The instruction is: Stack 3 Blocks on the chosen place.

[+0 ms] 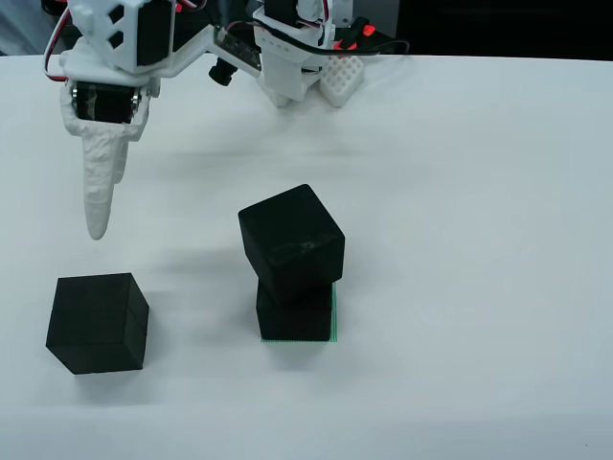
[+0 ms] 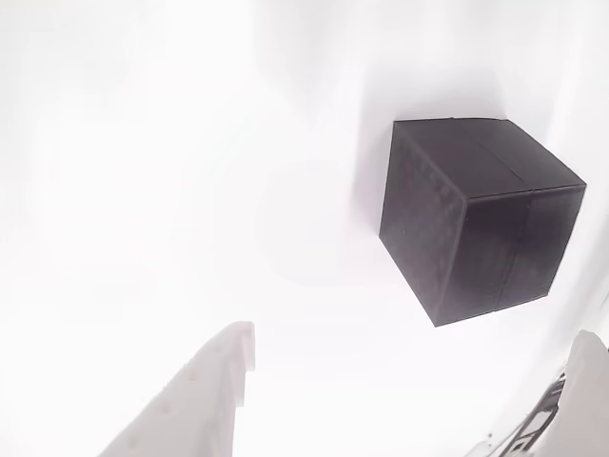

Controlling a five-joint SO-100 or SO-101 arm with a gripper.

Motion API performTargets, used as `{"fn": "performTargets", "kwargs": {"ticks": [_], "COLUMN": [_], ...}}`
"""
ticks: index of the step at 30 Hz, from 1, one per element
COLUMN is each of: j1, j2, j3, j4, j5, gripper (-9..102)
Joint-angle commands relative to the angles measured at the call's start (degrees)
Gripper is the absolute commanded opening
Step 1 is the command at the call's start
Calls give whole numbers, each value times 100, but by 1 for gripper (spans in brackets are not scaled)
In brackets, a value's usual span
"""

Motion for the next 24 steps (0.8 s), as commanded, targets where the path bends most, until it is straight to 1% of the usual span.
{"fn": "performTargets", "kwargs": {"ticks": [1, 14, 24], "j1": [35, -44, -290], "j2": [-431, -2188, -2909], "j3": [-457, -2417, -2760], "j4": [-299, -360, -510], "j5": [-18, 264, 448], "gripper": [41, 41, 41]}}
